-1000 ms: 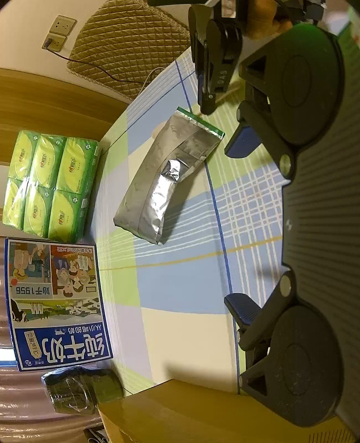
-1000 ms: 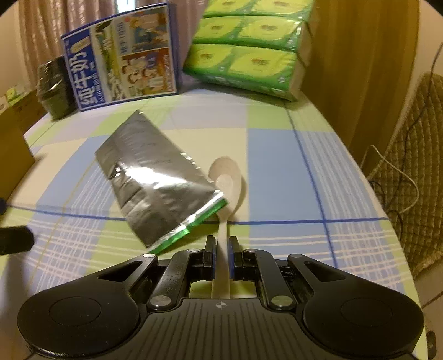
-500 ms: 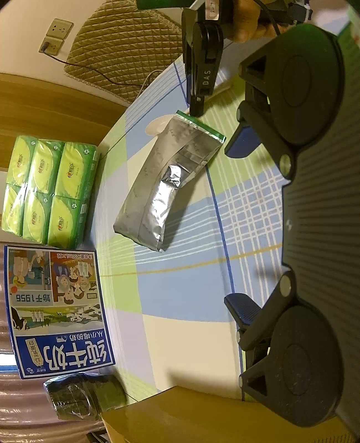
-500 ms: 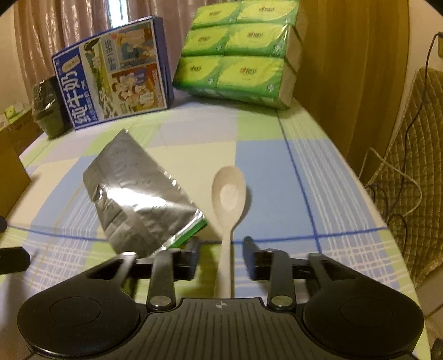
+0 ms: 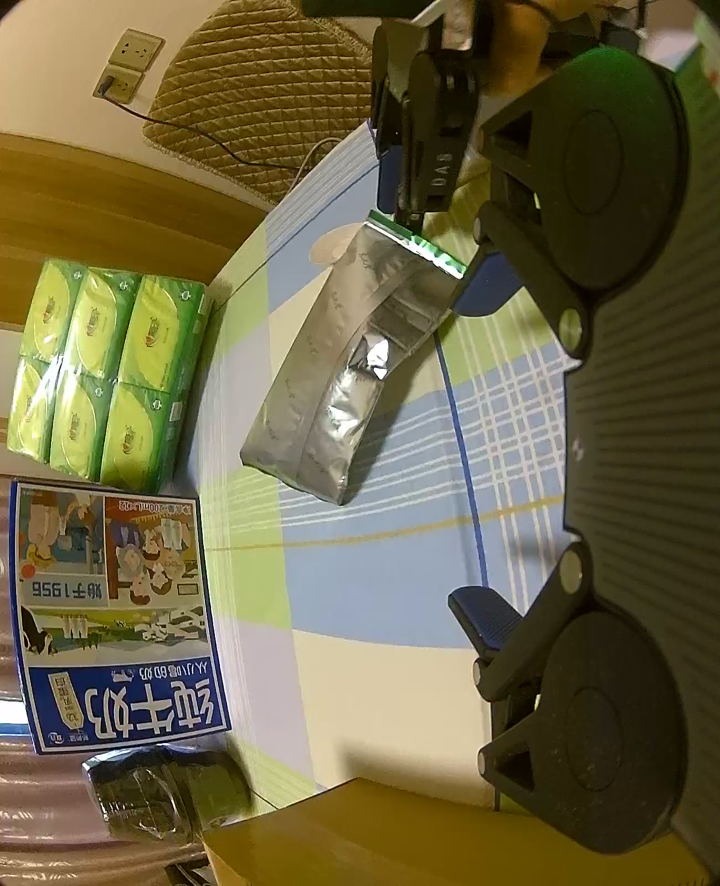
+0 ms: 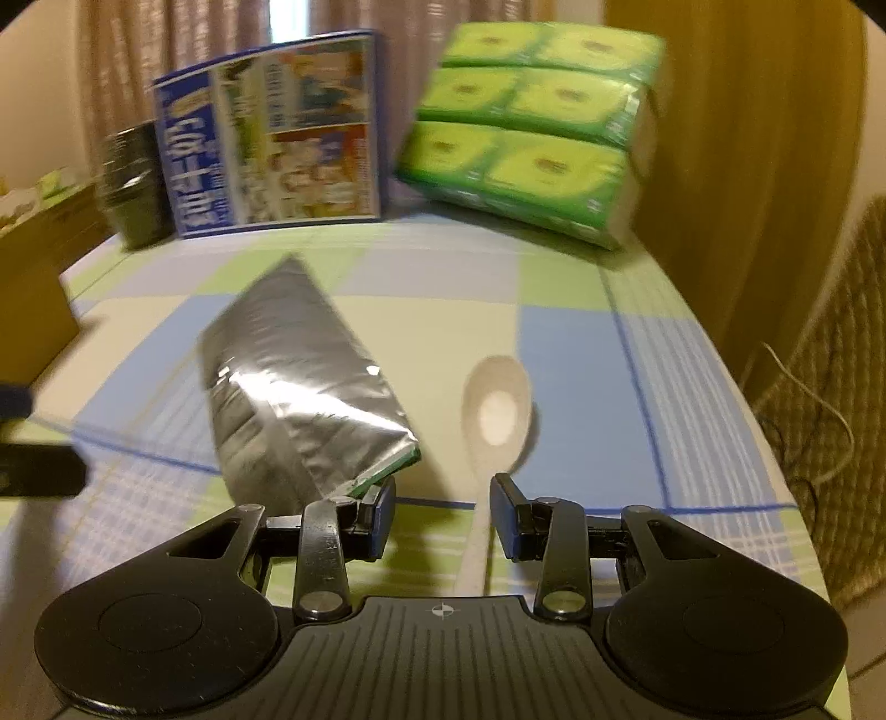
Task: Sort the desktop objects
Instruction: 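Grasp the silver foil bag with the left tool while the right holds the spoon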
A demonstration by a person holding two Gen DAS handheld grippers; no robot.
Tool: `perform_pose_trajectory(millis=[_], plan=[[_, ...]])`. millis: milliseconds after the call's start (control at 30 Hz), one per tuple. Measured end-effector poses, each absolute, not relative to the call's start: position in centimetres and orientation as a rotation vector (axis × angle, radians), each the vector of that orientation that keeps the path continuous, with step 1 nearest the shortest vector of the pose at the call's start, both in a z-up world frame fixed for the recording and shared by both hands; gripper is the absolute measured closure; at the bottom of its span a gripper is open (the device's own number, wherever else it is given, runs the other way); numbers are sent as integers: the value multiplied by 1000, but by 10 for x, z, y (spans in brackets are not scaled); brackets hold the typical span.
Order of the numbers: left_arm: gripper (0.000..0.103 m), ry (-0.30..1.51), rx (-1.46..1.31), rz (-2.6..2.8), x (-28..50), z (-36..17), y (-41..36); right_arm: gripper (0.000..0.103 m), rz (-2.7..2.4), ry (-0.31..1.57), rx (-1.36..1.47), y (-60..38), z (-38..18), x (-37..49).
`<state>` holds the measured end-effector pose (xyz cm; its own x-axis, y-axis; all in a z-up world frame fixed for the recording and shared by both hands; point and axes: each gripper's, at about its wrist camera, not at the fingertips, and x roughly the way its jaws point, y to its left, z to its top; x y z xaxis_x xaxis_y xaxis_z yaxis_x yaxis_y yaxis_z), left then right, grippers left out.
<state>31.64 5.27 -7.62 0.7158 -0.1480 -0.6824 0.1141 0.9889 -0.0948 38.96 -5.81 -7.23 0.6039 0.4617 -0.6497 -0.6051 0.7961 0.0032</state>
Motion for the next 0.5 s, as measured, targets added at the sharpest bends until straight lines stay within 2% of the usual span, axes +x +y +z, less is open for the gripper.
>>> perform_pose_trajectory(millis=[200, 333, 500], plan=[[1, 743, -57, -136, 314, -72, 58, 66, 731, 694, -257, -43, -67, 364], [1, 742, -75, -129, 313, -71, 63, 60, 712, 656, -312, -43, -66, 357], [1, 737, -93, -137, 315, -69, 62, 55, 607, 669, -223, -63, -68, 378]])
